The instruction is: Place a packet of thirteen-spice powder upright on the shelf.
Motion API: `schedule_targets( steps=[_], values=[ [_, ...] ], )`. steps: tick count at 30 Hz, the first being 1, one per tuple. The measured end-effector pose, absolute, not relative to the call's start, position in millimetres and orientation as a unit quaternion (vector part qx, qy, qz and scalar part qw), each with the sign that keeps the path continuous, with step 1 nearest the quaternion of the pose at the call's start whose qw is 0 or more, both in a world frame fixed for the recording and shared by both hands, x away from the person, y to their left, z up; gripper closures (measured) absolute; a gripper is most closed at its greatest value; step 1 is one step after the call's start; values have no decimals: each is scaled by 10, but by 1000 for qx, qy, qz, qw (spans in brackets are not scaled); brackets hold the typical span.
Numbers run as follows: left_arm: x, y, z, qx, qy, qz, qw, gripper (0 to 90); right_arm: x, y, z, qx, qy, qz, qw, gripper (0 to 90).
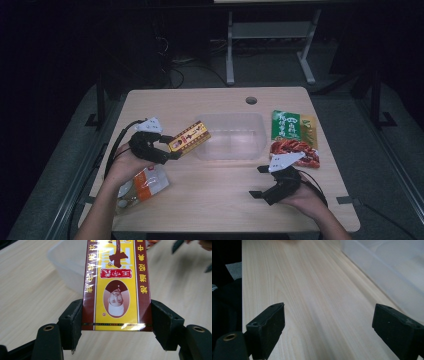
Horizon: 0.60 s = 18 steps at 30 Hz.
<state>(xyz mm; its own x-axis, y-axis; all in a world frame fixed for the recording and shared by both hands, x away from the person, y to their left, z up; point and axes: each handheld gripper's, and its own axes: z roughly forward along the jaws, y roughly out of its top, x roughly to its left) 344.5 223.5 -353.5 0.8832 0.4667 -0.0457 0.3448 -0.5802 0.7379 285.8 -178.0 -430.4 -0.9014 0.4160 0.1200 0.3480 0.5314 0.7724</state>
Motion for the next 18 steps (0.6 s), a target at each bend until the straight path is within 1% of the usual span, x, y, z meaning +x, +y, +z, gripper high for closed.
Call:
schedule_targets(
  steps=[3,8,12,18],
  values=[
    [3359,2173,-3548,889,214,76,397,320,2890,-1782,-4245,207,871,444,43,114],
    [3228,2091,-3610,892,186,66,406,320,2938,-1748,-4149,188,870,454,35,124],
    [3122,2017,-3685,894,167,47,412,320,2973,-1686,-4068,173,868,464,30,130],
    [3002,1938,-3793,893,133,33,429,320,3022,-1592,-3986,151,863,482,16,133]
  ],
)
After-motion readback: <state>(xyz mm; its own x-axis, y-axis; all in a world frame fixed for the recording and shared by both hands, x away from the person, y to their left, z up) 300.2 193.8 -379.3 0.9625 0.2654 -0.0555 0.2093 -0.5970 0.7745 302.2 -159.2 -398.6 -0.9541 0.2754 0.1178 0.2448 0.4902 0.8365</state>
